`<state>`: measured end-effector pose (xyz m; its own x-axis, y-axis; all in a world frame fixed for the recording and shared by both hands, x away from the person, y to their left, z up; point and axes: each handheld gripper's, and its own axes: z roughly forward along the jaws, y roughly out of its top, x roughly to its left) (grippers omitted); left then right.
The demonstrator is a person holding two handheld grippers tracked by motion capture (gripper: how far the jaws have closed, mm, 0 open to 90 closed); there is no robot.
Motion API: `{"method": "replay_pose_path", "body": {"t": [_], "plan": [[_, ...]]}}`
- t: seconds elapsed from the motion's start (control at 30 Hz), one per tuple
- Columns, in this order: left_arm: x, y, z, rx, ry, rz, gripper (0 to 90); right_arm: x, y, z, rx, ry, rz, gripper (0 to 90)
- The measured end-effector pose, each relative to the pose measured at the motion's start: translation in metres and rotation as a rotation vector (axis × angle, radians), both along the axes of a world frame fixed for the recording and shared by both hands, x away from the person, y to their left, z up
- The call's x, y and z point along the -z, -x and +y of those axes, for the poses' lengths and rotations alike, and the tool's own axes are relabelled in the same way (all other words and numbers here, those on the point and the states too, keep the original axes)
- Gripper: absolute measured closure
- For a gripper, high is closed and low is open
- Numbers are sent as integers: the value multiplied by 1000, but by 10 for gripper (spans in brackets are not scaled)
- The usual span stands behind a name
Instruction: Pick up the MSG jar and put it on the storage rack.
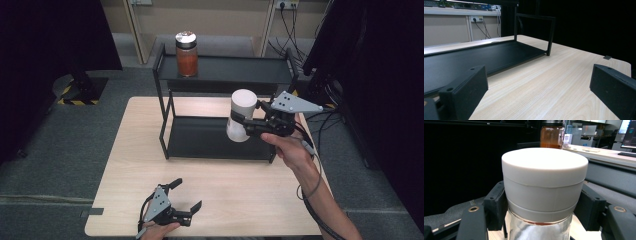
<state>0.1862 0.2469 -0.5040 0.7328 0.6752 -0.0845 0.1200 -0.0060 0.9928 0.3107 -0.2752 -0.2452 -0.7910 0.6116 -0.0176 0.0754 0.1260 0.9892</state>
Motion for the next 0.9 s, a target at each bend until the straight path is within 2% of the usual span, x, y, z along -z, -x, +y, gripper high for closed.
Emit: {"method": "replay_pose_path", "body": {"t": [0.17,0.9], "plan": [[0,0,0,1,-3,0,10,-7,-6,2,-1,-4,15,350],[0,-1,0,2,-5,0,10,-51,-27,23,36,1,16,350]]}}
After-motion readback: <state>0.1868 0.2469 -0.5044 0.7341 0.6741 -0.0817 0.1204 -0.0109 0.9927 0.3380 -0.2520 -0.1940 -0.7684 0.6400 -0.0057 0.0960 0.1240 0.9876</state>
